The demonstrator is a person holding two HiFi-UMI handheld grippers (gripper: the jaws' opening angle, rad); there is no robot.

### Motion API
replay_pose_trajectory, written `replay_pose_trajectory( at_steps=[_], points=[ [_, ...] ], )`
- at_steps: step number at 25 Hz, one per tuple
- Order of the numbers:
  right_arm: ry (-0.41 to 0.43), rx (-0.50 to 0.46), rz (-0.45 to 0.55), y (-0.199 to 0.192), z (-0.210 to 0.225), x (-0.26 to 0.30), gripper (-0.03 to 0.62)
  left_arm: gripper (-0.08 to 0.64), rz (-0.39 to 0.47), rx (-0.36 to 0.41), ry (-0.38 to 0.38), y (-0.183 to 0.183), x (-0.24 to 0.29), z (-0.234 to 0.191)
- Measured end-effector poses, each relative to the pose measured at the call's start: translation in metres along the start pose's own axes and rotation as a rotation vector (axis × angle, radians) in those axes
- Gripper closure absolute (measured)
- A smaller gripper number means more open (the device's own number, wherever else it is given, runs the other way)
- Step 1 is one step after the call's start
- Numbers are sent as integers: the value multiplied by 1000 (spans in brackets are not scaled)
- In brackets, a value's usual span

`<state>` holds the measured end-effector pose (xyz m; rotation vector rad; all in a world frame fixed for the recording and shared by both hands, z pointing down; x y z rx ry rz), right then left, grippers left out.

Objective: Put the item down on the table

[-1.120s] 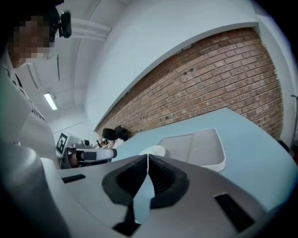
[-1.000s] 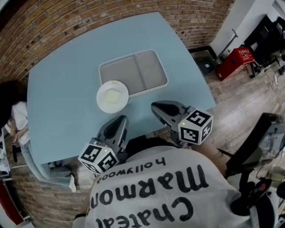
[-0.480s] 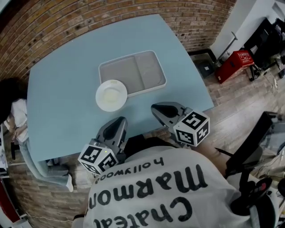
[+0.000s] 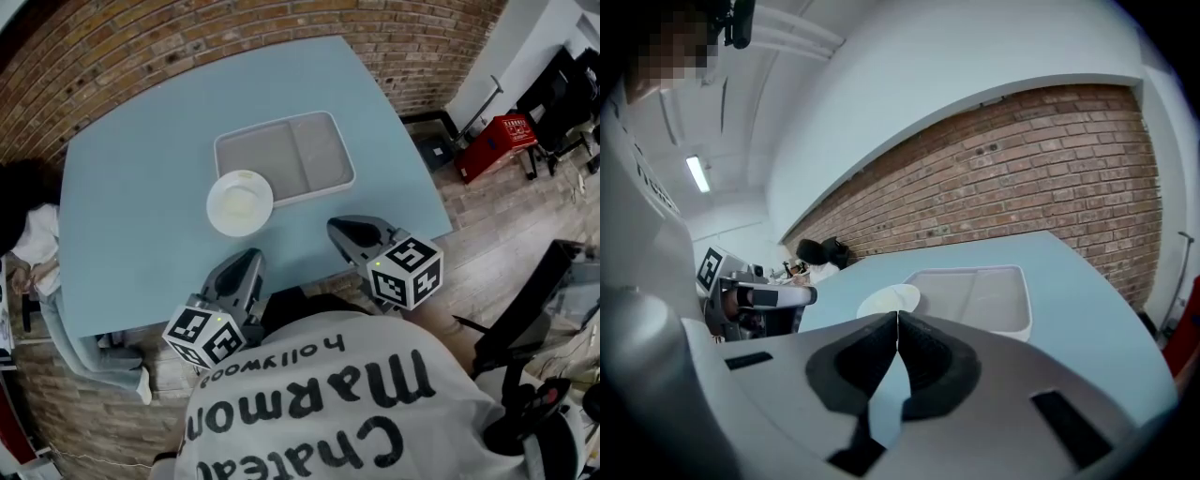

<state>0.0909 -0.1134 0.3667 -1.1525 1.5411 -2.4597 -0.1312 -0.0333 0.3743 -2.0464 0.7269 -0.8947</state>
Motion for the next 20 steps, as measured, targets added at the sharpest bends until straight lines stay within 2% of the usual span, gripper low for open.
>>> replay_pose_trajectory(
  at_steps=[20],
  points=[
    [-15,23,-26,-3,-5,1,581,537,9,-22,21,-5,-11,-3]
  ],
)
Point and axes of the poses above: the fingertips, and each gripper's own axes: x forward along the fingers, z to its right, y out of its top, the point moved 8 cm from there along -x, backward along the fingers, and after that the axes turned 11 degrees about -z, right-handed, at the moved point
